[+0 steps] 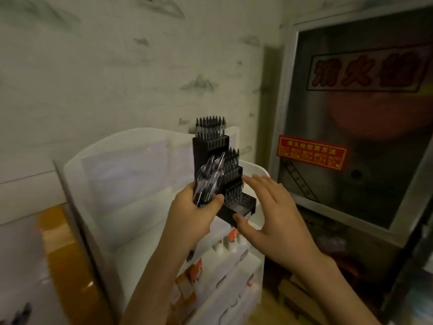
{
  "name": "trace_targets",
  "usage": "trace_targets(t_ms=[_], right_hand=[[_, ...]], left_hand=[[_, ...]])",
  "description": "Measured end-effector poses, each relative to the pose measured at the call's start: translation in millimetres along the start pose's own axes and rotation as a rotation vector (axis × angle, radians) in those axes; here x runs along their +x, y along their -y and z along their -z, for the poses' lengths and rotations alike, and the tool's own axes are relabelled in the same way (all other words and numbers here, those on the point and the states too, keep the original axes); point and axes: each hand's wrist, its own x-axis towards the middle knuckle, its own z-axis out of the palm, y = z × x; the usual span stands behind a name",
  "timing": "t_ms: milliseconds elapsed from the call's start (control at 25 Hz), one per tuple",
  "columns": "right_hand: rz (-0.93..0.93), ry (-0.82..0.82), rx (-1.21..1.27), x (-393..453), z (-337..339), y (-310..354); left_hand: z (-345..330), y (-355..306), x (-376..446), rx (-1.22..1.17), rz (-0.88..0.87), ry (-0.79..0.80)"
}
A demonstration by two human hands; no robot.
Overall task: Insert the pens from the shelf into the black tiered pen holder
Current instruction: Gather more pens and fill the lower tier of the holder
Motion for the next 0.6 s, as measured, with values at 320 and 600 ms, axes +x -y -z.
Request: trace_targets(t_ms=[320,600], right_hand=[[-0.090,0.096,0.020,2,-16,-119],[-0.063,0.196,0.095,47,-75,-192]], left_hand=[[-117,28,40,0.028,0.088,0.082],[-166,83,107,0.046,0.186,0.065]])
